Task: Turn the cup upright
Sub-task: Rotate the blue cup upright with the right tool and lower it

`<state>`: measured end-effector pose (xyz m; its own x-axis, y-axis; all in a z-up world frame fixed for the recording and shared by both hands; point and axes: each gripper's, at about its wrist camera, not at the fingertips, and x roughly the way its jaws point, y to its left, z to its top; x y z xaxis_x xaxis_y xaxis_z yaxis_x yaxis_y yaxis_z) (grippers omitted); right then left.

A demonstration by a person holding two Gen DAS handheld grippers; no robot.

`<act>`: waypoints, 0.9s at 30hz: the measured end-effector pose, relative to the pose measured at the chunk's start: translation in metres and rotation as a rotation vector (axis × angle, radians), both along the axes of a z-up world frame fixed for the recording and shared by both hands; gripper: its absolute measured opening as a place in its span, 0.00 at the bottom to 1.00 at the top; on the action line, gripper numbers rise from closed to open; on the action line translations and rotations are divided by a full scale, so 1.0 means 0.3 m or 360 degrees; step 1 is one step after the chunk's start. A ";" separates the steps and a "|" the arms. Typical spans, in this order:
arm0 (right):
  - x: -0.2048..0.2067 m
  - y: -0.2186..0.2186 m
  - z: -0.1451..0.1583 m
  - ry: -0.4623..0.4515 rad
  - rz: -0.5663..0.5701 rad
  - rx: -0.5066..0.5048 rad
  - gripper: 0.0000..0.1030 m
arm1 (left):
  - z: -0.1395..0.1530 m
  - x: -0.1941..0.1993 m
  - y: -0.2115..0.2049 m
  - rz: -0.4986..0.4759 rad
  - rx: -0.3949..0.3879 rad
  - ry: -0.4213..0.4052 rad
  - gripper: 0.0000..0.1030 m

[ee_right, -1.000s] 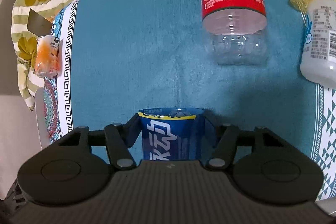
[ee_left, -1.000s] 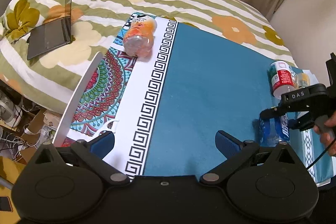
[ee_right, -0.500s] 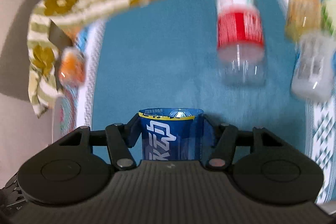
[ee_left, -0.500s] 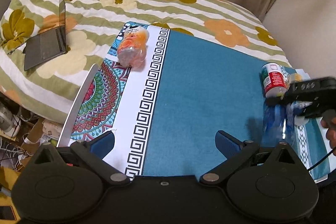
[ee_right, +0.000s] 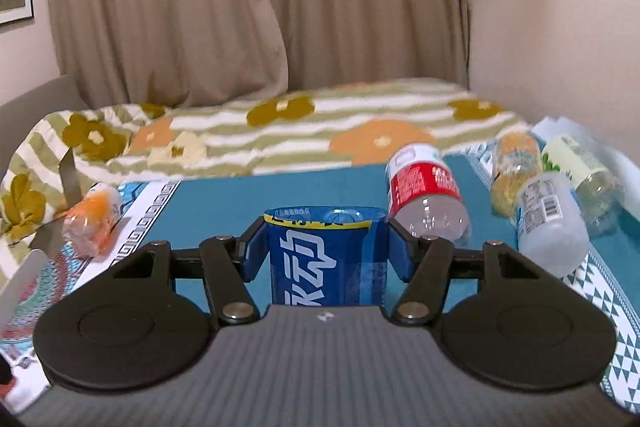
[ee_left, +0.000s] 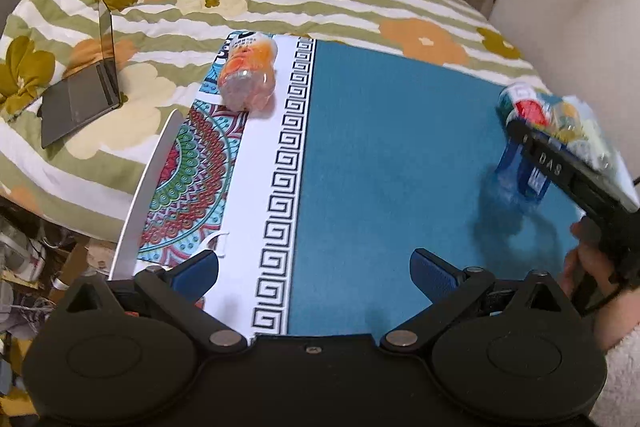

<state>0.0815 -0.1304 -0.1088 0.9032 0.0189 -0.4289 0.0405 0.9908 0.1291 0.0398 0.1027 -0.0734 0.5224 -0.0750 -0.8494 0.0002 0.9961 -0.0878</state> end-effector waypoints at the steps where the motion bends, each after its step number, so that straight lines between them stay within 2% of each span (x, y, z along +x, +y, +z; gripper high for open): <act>1: -0.005 0.003 -0.008 -0.0039 -0.0012 -0.0019 0.74 | -0.006 -0.003 0.002 -0.0006 0.0011 0.0003 1.00; 4: -0.015 0.018 -0.028 -0.0071 -0.0042 -0.0066 0.74 | -0.020 -0.007 0.004 -0.0017 0.0019 0.0011 1.00; 10: -0.034 0.008 -0.056 -0.0053 -0.0047 -0.0053 0.74 | -0.019 -0.006 -0.011 -0.0066 0.0033 -0.0009 1.00; 24: -0.099 0.036 -0.057 0.0064 0.0044 -0.0092 0.73 | -0.021 -0.006 -0.043 -0.0101 -0.0041 -0.0013 1.00; 26: -0.093 0.038 -0.054 0.0079 0.0057 -0.0090 0.77 | -0.020 -0.006 -0.041 -0.0097 -0.0045 -0.0016 1.00; 27: -0.089 0.039 -0.053 0.0097 0.0069 -0.0082 0.83 | -0.020 -0.006 -0.042 -0.0095 -0.0047 -0.0017 1.00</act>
<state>0.0549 -0.1187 -0.1246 0.8741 0.0336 -0.4846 0.0039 0.9971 0.0762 0.0381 0.0902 -0.0793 0.5253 -0.1310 -0.8407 0.0607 0.9913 -0.1166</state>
